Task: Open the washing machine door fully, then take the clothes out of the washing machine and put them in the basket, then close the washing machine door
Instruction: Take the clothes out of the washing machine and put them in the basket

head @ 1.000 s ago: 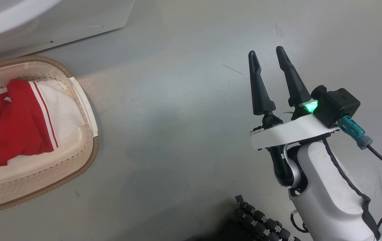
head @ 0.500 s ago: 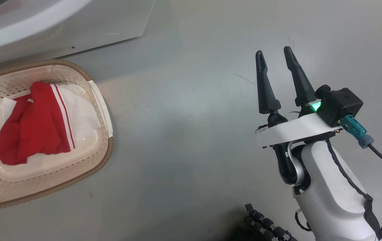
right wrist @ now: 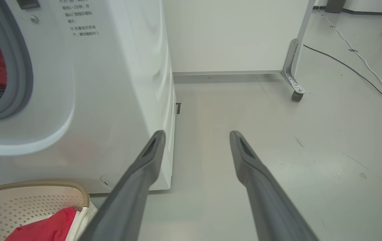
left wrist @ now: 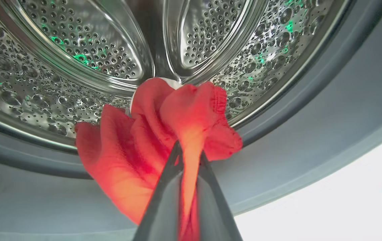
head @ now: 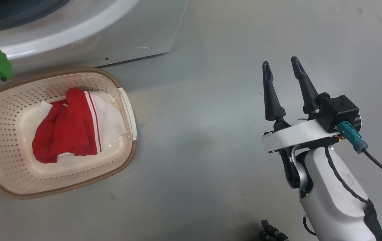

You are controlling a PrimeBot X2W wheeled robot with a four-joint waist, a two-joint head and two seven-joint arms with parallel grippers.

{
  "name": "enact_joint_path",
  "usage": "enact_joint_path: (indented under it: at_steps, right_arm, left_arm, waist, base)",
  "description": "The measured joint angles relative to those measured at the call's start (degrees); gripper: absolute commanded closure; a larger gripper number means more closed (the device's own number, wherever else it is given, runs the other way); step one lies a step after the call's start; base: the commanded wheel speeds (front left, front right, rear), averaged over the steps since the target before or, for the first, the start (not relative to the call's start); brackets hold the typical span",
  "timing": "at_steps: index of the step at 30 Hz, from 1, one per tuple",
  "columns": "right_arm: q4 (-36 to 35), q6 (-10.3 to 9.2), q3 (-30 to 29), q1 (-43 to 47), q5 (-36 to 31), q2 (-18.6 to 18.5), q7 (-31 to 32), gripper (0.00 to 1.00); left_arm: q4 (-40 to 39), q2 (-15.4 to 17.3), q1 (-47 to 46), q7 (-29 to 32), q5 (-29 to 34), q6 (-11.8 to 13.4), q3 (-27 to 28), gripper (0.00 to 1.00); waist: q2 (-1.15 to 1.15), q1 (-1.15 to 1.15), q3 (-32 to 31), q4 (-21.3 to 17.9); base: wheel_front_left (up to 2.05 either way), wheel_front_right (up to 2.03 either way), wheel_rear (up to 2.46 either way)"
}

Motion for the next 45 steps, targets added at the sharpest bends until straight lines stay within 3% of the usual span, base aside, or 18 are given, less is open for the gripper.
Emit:
enact_joint_path:
  at_steps: [19,33,45]
  right_arm:
    - [3.47,0.57,-3.32,2.95,-4.5,-2.47,0.0,0.0]
    - [5.76,1.46,-3.64,6.8,-6.0,-3.05,0.01,0.0]
    - [6.94,2.14,-3.79,10.48,-5.99,-2.6,0.01,0.0]
  left_arm:
    - [-7.3,-8.23,11.29,-13.28,0.2,1.74,-2.99,1.0]
    - [-13.0,-9.47,15.57,-16.22,0.77,3.24,-4.0,1.0]
    - [-20.31,-9.42,20.15,-17.13,2.29,5.06,-3.48,1.0]
  waist:
    - [0.0,0.0,-8.61,8.27]
    - [0.0,0.0,-15.94,12.64]
    - [0.0,0.0,-22.32,13.07]
  base:
    - [0.0,0.0,0.0]
    - [0.0,0.0,0.0]
    - [0.0,0.0,0.0]
